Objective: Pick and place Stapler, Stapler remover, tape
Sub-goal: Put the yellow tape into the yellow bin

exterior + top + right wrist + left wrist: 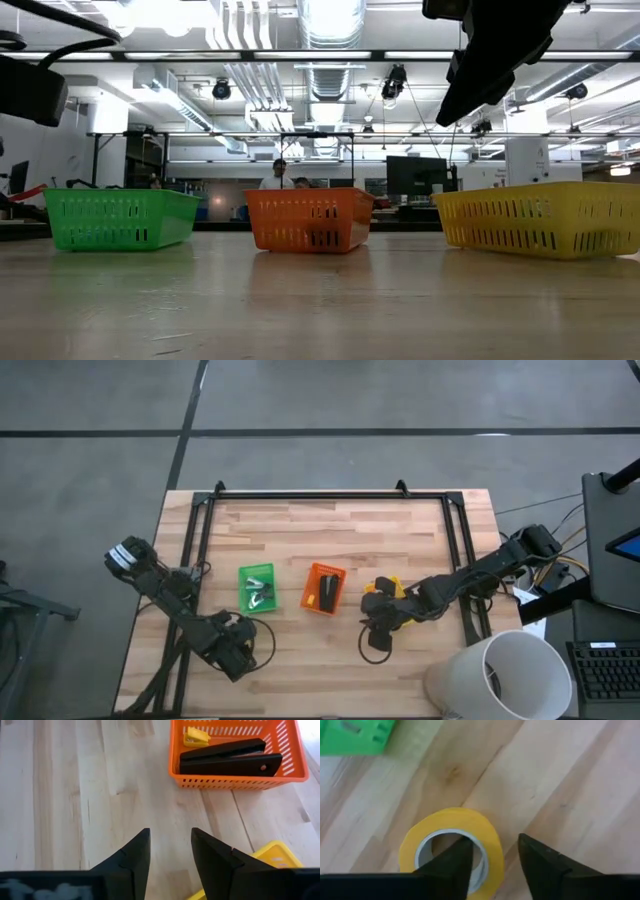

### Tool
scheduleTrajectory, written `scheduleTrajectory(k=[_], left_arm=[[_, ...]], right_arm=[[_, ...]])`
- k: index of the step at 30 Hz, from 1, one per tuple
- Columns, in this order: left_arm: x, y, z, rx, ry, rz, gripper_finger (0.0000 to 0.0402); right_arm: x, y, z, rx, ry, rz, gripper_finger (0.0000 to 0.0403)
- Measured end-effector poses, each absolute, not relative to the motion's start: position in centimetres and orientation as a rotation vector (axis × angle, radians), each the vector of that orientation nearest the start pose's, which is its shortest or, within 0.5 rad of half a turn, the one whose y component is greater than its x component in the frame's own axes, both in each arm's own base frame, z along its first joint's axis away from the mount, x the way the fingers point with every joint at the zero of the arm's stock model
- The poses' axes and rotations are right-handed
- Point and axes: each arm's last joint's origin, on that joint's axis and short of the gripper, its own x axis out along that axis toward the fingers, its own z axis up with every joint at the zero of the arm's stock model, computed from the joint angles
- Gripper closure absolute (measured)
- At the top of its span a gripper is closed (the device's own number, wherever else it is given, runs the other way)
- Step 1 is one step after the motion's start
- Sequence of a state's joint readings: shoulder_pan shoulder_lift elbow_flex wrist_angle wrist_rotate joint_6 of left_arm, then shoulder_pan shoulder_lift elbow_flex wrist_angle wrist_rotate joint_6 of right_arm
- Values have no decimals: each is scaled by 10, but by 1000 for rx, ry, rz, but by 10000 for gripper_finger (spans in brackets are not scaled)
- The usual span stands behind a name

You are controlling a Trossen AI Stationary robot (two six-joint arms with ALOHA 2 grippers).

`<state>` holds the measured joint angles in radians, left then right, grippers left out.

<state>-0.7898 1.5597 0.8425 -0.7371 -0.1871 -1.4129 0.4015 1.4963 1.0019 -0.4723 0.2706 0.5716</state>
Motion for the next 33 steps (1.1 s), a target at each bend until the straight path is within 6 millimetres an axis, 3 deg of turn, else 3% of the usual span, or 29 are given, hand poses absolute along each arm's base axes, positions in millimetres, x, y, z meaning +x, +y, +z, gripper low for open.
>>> scheduleTrajectory(k=[8,14,19,27,33], left_arm=[[185,-178,156,-475,1249,410,363],[197,-186,166,-461,1098,291,363],[214,-198,194,-399,850,143,345],[242,-213,239,-115,332,8,360],[252,-214,268,-12,89,-46,341]], right_arm=[[280,111,225,204,876,-123,274],[281,111,225,194,872,-116,281],[284,113,228,163,823,-75,286],[295,121,242,18,639,63,281],[303,124,254,-63,494,115,270]])
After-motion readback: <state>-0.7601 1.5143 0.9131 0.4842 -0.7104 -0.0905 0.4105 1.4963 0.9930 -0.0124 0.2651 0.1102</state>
